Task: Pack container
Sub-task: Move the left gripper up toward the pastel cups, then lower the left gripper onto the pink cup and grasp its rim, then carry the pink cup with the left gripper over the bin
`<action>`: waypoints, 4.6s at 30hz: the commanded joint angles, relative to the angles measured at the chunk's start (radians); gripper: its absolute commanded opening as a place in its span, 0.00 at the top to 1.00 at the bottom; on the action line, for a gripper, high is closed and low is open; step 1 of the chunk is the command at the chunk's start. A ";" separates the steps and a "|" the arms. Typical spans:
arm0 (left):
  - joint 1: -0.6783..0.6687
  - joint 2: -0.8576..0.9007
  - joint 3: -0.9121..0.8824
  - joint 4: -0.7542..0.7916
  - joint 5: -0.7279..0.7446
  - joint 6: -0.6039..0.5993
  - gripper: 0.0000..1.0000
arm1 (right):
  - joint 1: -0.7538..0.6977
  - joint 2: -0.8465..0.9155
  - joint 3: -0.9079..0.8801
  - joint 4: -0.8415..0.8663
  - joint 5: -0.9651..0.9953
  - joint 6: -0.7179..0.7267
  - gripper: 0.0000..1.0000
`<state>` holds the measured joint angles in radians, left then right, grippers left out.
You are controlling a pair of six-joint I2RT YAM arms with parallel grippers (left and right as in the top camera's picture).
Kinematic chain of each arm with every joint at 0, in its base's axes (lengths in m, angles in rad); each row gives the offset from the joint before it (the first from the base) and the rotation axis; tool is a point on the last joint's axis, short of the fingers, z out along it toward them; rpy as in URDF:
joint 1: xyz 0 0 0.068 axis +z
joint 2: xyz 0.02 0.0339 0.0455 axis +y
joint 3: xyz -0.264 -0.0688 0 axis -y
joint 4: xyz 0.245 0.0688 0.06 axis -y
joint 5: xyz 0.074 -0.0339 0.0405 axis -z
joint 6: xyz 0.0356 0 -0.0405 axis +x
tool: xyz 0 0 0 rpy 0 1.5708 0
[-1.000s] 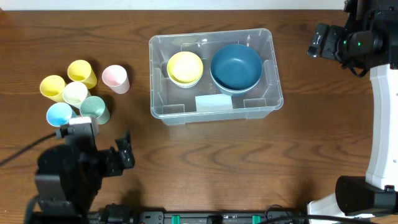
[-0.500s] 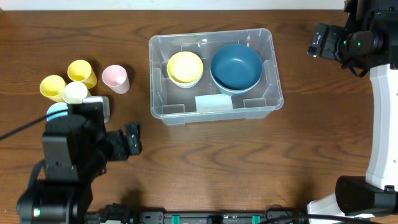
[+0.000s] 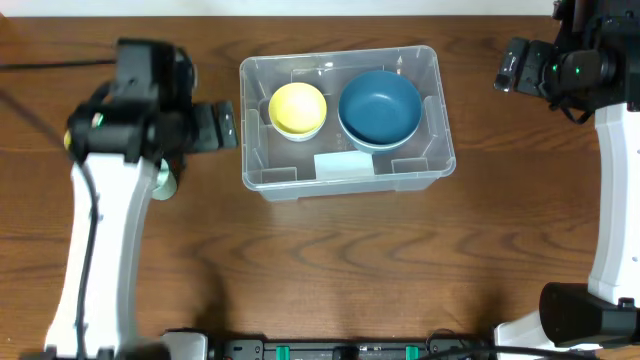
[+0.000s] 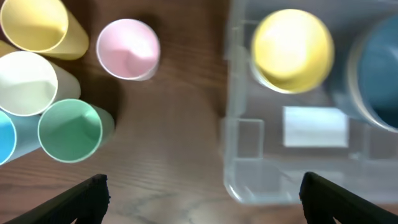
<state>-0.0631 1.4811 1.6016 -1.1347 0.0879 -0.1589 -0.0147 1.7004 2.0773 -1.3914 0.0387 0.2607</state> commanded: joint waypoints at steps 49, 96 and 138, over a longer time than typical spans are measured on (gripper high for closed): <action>0.097 0.528 0.039 0.257 -0.069 0.297 0.01 | -0.005 -0.007 0.000 0.000 -0.002 0.016 0.01; 0.097 0.537 -0.025 0.285 -0.074 0.288 0.94 | -0.005 -0.007 0.000 0.000 -0.002 0.015 0.01; -0.401 0.076 0.014 0.202 0.035 0.312 0.94 | -0.005 -0.007 0.000 0.000 -0.002 0.015 0.01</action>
<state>-0.4347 1.5631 1.6001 -0.9447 0.1482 0.1337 -0.0147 1.7004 2.0773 -1.3911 0.0391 0.2607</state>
